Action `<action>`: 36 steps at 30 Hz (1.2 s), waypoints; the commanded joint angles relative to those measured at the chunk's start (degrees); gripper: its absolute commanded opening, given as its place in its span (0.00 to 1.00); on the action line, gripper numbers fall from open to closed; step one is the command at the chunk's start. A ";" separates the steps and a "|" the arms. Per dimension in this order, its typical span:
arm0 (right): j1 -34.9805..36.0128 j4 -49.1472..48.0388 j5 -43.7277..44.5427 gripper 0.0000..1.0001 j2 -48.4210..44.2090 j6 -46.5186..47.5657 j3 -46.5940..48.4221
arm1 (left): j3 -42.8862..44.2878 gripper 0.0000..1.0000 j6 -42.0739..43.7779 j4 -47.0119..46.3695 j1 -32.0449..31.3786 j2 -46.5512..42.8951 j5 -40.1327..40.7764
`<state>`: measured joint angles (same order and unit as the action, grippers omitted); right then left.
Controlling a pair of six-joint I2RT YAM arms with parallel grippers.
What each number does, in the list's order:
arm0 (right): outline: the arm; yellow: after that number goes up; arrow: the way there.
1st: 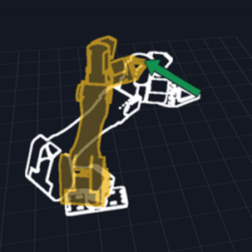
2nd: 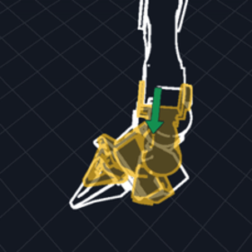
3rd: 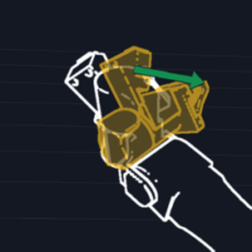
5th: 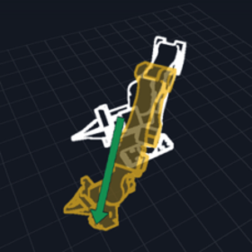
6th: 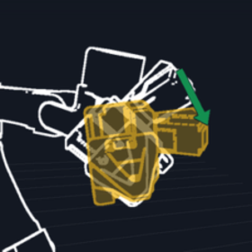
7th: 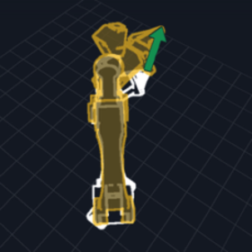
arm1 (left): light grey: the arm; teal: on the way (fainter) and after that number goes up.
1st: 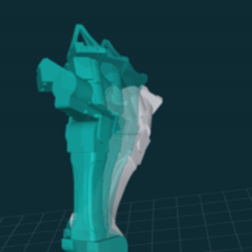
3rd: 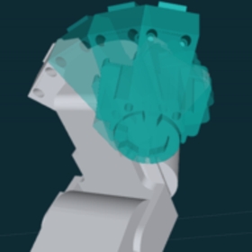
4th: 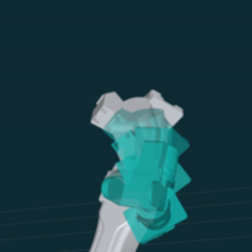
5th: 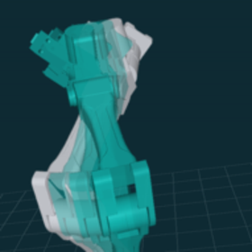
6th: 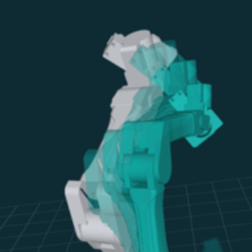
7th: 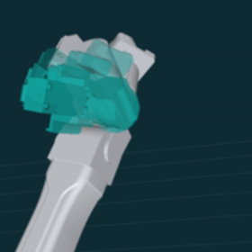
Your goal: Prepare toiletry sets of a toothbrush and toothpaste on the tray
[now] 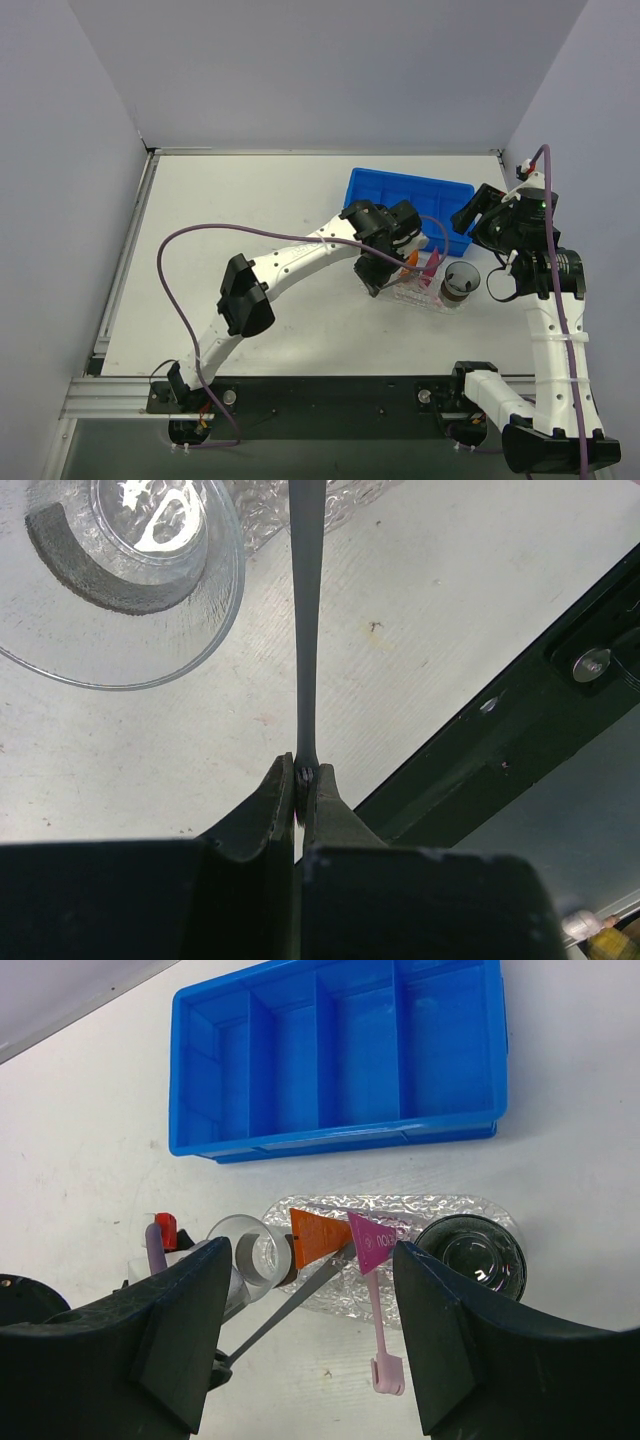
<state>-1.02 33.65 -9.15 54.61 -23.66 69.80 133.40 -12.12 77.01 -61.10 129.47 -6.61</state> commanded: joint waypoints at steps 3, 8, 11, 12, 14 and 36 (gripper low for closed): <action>0.31 -1.04 1.15 0.61 -0.91 0.98 -0.54 | 4.76 0.06 -0.54 -1.16 -0.16 1.13 -0.07; 0.31 -0.95 1.24 0.61 -1.00 0.98 -0.81 | 5.46 0.13 -0.62 -1.16 -0.16 1.40 0.02; 0.31 -1.04 1.24 0.61 -1.00 0.81 -0.63 | 5.55 0.22 -0.62 -1.08 -0.16 1.22 0.55; 0.31 -1.04 1.24 0.61 -1.00 0.90 -0.54 | 5.55 0.25 -0.54 -1.16 -0.16 1.14 0.72; 0.31 -0.95 1.24 0.61 -1.00 0.98 -0.54 | 5.64 0.33 -0.71 -1.08 -0.16 1.14 0.98; -0.04 -0.95 2.29 0.66 -1.35 1.69 -0.63 | 5.29 0.62 -0.54 -3.35 -0.25 -2.99 6.17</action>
<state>-1.02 33.63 -8.47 54.15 -23.22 69.43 137.51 -12.88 76.58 -61.10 131.07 -3.11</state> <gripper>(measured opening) 0.651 0.611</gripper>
